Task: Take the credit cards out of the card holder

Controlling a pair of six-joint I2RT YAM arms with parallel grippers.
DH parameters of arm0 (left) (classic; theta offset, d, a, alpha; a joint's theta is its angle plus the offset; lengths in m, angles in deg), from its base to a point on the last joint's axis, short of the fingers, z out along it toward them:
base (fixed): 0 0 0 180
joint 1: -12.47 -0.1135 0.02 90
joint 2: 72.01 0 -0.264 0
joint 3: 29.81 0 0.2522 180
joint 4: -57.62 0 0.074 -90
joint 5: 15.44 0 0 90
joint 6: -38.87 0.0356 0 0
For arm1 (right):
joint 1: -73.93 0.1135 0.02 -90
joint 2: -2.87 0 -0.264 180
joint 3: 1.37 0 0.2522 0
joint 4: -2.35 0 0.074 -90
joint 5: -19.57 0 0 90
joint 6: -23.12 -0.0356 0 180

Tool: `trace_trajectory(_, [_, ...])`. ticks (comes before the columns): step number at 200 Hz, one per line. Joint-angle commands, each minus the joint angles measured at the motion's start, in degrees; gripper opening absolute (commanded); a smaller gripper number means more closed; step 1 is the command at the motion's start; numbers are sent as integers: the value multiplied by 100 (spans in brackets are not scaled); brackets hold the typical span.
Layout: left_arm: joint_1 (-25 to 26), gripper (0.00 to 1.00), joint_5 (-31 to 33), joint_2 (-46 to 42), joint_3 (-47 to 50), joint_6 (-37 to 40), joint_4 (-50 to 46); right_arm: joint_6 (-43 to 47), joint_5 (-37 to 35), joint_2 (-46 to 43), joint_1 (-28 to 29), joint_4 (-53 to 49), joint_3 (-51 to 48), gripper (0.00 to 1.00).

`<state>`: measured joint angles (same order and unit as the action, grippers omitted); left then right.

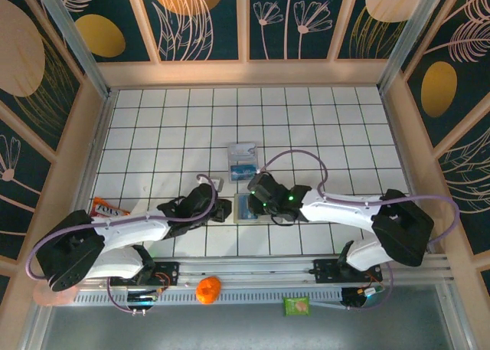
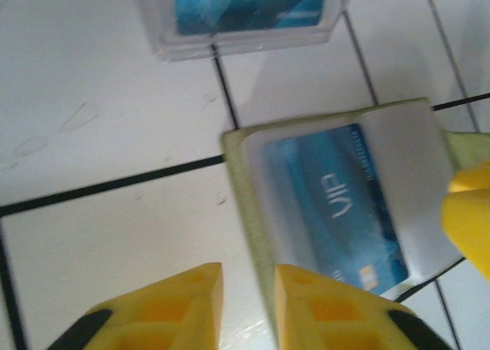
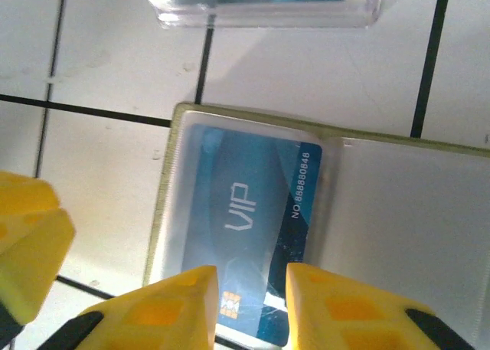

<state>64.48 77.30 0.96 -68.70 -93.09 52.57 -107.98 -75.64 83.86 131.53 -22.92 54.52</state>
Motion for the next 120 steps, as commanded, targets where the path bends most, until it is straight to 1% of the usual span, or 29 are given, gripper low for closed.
trace_trajectory(1, [-1,20,-346,403,-335,149,330,224,946,-104,-386,571,-350,24])
trace_trajectory(37, [37,16,-433,992,-650,247,592,342,1512,-24,-617,825,-490,24])
trace_trajectory(83, [33,12,-308,1519,-696,203,643,303,1740,113,-836,1009,-688,24])
trace_trajectory(120, [37,10,-260,1701,-661,185,581,314,1865,245,-935,1114,-746,24])
